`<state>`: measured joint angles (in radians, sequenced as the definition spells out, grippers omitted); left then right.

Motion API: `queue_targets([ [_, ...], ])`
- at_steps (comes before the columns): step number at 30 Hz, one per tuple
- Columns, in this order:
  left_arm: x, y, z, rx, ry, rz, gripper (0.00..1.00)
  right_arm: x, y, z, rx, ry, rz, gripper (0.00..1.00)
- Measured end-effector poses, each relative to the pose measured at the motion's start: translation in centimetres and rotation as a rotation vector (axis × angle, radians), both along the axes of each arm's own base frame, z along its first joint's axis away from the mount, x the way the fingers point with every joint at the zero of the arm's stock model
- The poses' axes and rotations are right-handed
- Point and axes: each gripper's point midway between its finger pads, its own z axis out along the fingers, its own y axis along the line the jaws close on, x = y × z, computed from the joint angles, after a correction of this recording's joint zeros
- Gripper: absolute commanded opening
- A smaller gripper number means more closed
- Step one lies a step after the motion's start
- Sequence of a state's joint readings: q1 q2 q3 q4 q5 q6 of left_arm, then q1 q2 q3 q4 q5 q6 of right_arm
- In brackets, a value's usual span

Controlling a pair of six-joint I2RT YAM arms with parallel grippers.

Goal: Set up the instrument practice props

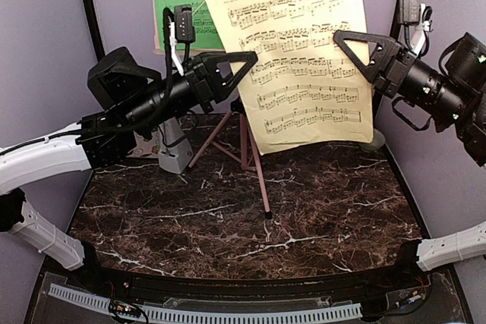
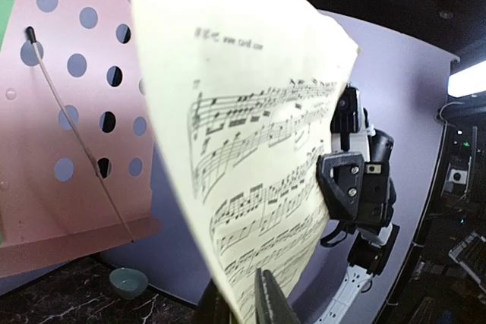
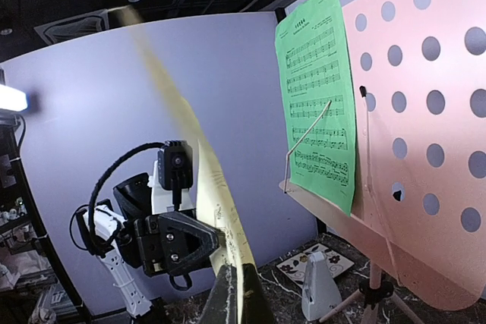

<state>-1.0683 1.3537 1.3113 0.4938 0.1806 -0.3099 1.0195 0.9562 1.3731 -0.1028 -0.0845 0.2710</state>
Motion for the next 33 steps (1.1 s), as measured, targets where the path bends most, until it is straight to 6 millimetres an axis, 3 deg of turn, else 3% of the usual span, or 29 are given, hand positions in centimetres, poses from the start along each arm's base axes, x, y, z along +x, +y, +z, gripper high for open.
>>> queue_targets([
  [2,0.0,0.3,1.1,-0.018,-0.013,0.014,0.3,0.6,0.5,-0.1,0.003,0.003,-0.014,0.0],
  [4,0.0,0.5,1.9,-0.028,-0.021,0.022,0.3,0.9,0.8,-0.2,0.003,0.004,-0.02,0.0],
  [10,0.4,0.7,1.9,-0.014,-0.027,0.054,0.01,1.0,0.6,0.3,0.024,-0.005,-0.031,0.0],
  [11,0.4,0.7,2.0,-0.011,-0.031,0.057,0.0,1.0,0.4,0.4,0.028,-0.006,-0.033,0.02],
  [14,0.5,0.8,2.4,-0.007,-0.036,0.069,0.0,1.1,0.1,0.5,0.034,-0.003,-0.049,0.24],
  [19,1.6,1.9,3.9,0.008,-0.029,0.166,0.0,3.6,-0.6,0.6,-0.005,0.08,-0.188,0.38],
  [22,2.4,3.5,5.6,0.011,-0.026,0.256,0.0,5.3,-1.1,1.6,-0.026,0.117,-0.289,0.39],
  [26,3.2,7.2,8.9,-0.016,-0.016,0.404,0.0,7.2,-1.0,2.7,-0.052,0.144,-0.378,0.44],
  [33,4.6,13.9,12.5,-0.053,-0.022,0.635,0.0,10.8,3.1,2.2,-0.167,0.151,-0.451,0.47],
])
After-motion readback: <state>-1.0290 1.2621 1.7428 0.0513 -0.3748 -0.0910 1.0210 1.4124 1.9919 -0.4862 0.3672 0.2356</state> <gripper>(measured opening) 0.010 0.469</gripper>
